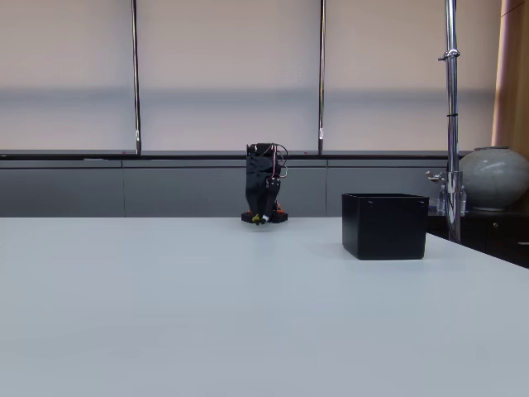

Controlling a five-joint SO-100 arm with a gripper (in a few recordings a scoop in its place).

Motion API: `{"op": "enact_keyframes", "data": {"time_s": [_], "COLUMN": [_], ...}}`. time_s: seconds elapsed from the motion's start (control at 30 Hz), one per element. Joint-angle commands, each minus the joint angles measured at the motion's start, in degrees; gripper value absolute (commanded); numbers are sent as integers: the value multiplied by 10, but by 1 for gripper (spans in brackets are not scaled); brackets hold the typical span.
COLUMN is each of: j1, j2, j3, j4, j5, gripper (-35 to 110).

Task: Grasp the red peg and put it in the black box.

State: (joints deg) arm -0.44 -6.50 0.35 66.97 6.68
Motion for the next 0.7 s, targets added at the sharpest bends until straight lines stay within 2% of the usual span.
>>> {"op": "enact_keyframes", "data": {"time_s": [0.0,0.1,0.67], "j1": [7,7,8], "j2": [-33,-34,-34], "j3": [5,5,5], "j4": [44,104,102], "j5": [-8,-6,-20], "gripper": [0,0,0]}}
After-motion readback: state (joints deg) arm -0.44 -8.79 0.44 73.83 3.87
